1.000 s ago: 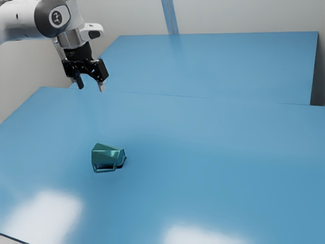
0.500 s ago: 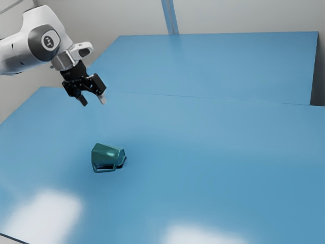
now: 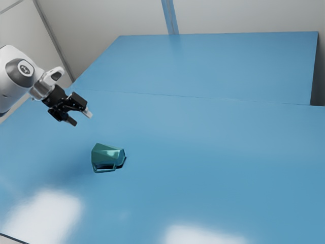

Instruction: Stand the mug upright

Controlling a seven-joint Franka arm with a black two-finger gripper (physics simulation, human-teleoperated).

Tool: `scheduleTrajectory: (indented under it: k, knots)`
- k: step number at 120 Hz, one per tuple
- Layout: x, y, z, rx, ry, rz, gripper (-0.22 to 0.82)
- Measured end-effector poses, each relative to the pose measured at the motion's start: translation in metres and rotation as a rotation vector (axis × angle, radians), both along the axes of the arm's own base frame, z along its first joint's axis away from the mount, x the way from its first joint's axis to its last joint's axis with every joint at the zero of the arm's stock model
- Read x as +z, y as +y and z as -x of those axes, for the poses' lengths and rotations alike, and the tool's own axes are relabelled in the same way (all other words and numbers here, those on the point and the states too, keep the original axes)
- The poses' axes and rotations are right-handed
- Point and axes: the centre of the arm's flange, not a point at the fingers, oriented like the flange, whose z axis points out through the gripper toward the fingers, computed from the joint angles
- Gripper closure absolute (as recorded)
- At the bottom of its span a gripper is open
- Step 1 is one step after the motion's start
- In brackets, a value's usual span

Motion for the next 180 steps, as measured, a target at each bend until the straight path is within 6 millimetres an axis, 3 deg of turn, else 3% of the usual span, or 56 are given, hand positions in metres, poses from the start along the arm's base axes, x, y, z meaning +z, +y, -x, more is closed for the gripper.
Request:
scheduleTrajectory:
  k: [8,49,65,144,180]
  knots:
    - [-0.006,0.007,0.006,0.011,-0.021,0.019,0.02]
    - [-0.075,0.024,0.042,0.079,-0.09,0.168,0.02]
    - [-0.088,0.038,0.052,0.1,-0.123,0.195,0.02]
    - [-0.159,0.05,0.061,0.126,-0.133,0.353,0.02]
    - [-0.163,0.035,0.051,0.062,-0.18,0.365,0.02]
